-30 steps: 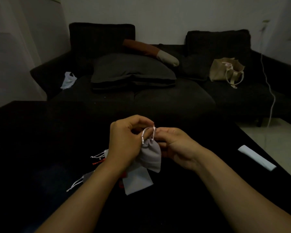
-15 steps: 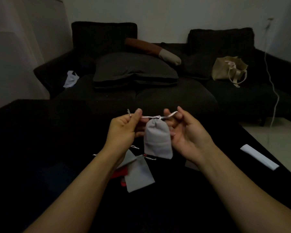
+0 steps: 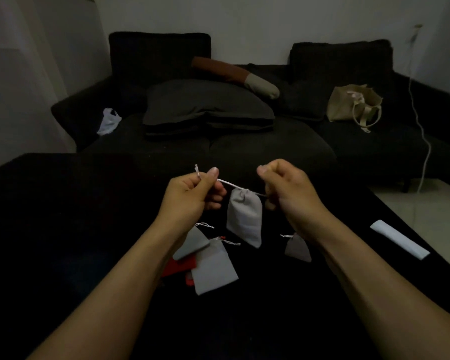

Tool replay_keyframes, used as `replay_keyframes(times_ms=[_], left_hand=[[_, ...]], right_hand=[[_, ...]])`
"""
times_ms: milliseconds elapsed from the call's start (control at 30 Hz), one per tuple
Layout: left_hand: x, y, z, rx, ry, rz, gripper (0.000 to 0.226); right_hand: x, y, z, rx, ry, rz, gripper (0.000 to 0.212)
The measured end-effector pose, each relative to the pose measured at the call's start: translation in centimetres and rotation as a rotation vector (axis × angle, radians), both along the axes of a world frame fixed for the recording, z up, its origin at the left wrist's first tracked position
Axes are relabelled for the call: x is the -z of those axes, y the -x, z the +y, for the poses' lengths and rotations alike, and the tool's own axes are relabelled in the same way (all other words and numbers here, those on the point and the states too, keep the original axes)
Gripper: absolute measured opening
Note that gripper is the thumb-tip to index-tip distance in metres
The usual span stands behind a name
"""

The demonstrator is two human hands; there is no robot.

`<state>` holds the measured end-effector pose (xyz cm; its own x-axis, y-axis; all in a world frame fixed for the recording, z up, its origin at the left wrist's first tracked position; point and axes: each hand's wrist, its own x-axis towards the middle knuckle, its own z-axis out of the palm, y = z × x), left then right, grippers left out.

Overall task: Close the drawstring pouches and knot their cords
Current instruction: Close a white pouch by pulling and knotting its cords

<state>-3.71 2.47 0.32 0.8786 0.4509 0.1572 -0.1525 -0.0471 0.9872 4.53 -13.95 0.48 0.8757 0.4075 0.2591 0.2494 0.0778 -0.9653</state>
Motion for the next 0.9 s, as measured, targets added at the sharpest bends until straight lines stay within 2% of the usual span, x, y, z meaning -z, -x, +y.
replay_keyframes(times_ms=[33, 133, 200, 333, 433, 533, 767, 900], left_hand=[[0.1, 0.0, 0.2, 0.026, -0.003, 0.024, 0.032], [0.0, 0.3, 0.7, 0.101, -0.020, 0.095, 0.031], [0.1, 0.4, 0.9, 0.139, -0.043, 0.151, 0.030], [0.8, -0.1, 0.9, 0.080, -0.238, 0.275, 0.015], [0.8, 0.0, 1.0, 0.097, -0.358, 0.200, 0.011], [0.8, 0.5, 0.9, 0.218, -0.543, 0.129, 0.015], [0.9, 0.8, 0.9, 0.151, -0.633, -0.014, 0.012], [1.1, 0.5, 1.4, 0.145, -0.692, -0.016, 0.008]], right_hand=[[0.2, 0.2, -0.1, -0.018, 0.146, -0.096, 0.023], [0.8, 0.7, -0.5, -0.048, 0.598, -0.395, 0.025], [1.1, 0.8, -0.4, -0.009, 0.730, -0.496, 0.031], [1.3, 0.4, -0.6, 0.048, 0.787, -0.521, 0.034], [1.4, 0.7, -0.3, 0.024, 0.848, -0.500, 0.029], [1.4, 1.1, 0.0, 0.017, 0.782, -0.490, 0.019], [1.4, 1.6, 0.0, -0.015, 0.659, -0.511, 0.018], [1.1, 1.3, -0.2, -0.068, 0.656, -0.437, 0.013]])
